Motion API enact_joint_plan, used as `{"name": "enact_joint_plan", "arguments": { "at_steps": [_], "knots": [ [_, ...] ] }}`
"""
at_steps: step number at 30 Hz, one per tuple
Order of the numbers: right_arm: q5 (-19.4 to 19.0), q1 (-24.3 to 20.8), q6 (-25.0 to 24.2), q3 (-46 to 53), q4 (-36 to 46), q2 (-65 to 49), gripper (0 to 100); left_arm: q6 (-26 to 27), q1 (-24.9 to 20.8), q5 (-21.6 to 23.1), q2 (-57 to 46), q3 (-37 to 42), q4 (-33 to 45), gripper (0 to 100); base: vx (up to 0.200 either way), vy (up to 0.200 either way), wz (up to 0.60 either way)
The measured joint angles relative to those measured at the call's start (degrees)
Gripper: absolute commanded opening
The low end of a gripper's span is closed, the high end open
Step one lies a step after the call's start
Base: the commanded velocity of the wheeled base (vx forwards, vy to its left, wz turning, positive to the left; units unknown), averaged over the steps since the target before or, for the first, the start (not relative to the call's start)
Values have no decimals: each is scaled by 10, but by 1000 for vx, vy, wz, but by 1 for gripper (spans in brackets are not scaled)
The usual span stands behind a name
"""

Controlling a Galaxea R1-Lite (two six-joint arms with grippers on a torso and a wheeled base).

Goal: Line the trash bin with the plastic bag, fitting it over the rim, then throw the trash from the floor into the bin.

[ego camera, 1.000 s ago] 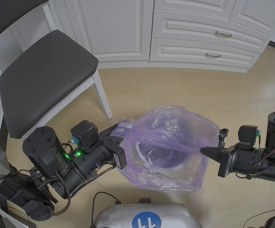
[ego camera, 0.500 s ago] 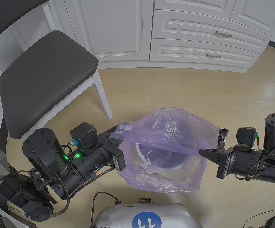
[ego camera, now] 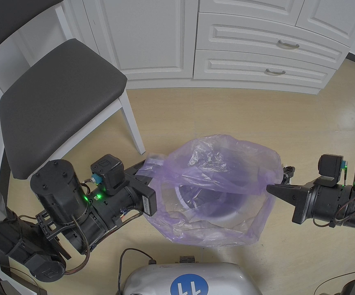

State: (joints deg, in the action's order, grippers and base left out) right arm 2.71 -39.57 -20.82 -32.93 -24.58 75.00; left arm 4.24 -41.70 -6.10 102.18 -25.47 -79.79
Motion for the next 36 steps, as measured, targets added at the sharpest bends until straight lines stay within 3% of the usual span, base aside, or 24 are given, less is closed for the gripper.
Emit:
{"name": "enact_joint_plan", "arguments": {
  "at_steps": [7, 14, 21, 30, 36],
  "knots": [
    [2, 1, -83, -81, 120, 1, 0, -28, 3, -34, -22, -41, 117, 0, 0, 0, 0],
    [2, 2, -115, -114, 133, 25, 0, -109, 12, -60, -22, -101, 203, 0, 0, 0, 0],
    [-4, 13, -121, -115, 134, 51, 0, -136, 16, -61, 2, -123, 203, 0, 0, 0, 0],
    [-5, 32, -126, -115, 134, 85, 0, -207, -3, -61, 57, -157, 202, 0, 0, 0, 0],
    [-5, 61, -75, -108, 145, 71, 0, -230, -7, -60, 87, -180, 201, 0, 0, 0, 0]
  ]
}}
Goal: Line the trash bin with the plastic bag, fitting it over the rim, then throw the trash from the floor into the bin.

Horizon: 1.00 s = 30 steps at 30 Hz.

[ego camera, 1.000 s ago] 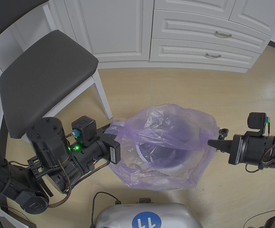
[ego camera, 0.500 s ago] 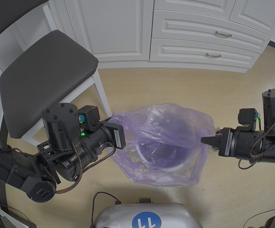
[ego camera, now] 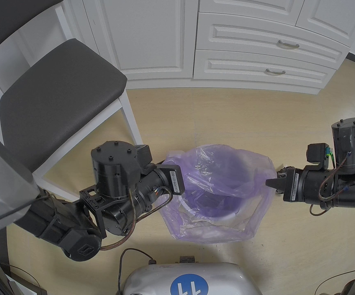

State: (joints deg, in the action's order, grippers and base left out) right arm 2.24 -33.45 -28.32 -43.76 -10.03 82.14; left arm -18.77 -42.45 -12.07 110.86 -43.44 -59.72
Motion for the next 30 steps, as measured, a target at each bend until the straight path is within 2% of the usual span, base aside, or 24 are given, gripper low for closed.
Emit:
{"name": "enact_joint_plan", "arguments": {
  "at_steps": [10, 16, 30],
  "knots": [
    [0, 17, 51, 17, 27, -33, 0, -13, -2, 5, 59, -69, 7, 0, 0, 0, 0],
    [2, 18, 81, 28, 31, -53, 0, -13, -4, 15, 84, -120, 54, 0, 0, 0, 0],
    [7, 14, 115, 45, 33, -99, 0, -13, -21, 17, 106, -192, 111, 0, 0, 0, 0]
  ]
}}
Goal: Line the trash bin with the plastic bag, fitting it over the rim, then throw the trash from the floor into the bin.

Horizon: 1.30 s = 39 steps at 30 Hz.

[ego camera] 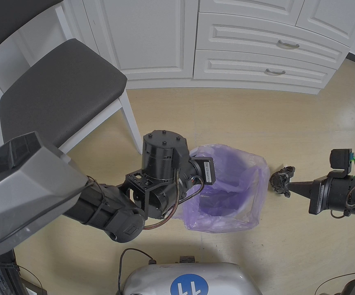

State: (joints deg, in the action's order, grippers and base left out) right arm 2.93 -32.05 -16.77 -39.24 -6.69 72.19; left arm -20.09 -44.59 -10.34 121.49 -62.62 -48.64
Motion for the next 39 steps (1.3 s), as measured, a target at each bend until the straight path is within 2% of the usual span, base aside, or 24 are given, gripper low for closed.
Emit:
{"name": "enact_joint_plan", "arguments": {
  "at_steps": [7, 11, 27, 28, 32, 39],
  "knots": [
    [0, -16, 7, -4, 34, -24, 0, 1, -4, 2, 4, -13, -2, 0, 0, 0, 0],
    [0, -24, 12, -5, 35, -35, 0, 1, -4, 27, 8, -26, -5, 0, 0, 0, 0],
    [0, -20, 17, 0, 33, -51, 0, -8, 4, 54, 62, -110, -17, 0, 0, 0, 0],
    [0, -20, 20, 1, 33, -53, 100, -9, 4, 56, 64, -115, -19, 0, 0, 0, 0],
    [0, -13, 37, 9, 33, -59, 100, -8, 1, 57, 65, -125, -20, 0, 0, 0, 0],
    [-6, 37, 44, 12, 27, -30, 100, -7, -3, 57, 49, -116, -20, 0, 0, 0, 0]
  ]
}}
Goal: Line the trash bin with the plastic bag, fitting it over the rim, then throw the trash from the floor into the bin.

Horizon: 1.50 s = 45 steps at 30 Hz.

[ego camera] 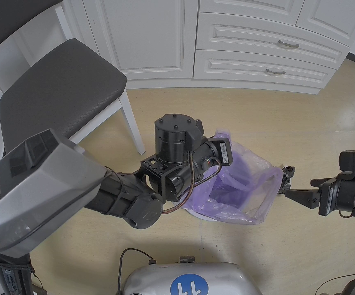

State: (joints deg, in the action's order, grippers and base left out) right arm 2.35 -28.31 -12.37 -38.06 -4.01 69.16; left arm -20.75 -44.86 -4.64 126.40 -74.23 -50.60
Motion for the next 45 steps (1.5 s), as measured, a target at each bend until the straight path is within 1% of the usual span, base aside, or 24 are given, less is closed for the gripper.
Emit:
{"name": "enact_joint_plan", "arguments": {
  "at_steps": [4, 8, 14, 18, 20, 26, 29, 33, 39, 42, 45],
  "knots": [
    [-1, 27, -2, -3, -10, 45, 100, 0, -4, -1, -13, 13, -4, 0, 0, 0, 0],
    [-1, 49, -8, -6, -48, 111, 100, 0, -12, -2, -27, 30, -17, 0, 0, 0, 0],
    [-1, 74, -58, -9, -163, 226, 100, 1, -23, -3, -45, 57, -40, 0, 0, 0, 0],
    [-2, 98, -84, -12, -205, 294, 100, 1, -31, -4, -58, 76, -54, 0, 0, 0, 0],
    [-5, 112, -85, -13, -208, 315, 100, 0, -31, -3, -61, 83, -57, 0, 0, 0, 0],
    [-29, 148, -69, -15, -209, 347, 100, 1, -31, -3, -67, 95, -66, 0, 0, 0, 0],
    [-37, 158, -55, -11, -207, 350, 100, 1, -29, -2, -68, 96, -67, 0, 0, 0, 0],
    [-58, 170, -20, 0, -199, 343, 100, 1, -23, -1, -69, 95, -66, 0, 0, 0, 0],
    [-67, 176, -16, 4, -201, 358, 100, 1, -17, 0, -72, 94, -66, 0, 0, 0, 0],
    [-89, 181, -19, -2, -204, 379, 100, 1, -16, 0, -74, 96, -66, 0, 0, 0, 0],
    [-131, 188, -30, -9, -205, 396, 100, 1, -15, 0, -77, 96, -65, 0, 0, 0, 0]
  ]
}}
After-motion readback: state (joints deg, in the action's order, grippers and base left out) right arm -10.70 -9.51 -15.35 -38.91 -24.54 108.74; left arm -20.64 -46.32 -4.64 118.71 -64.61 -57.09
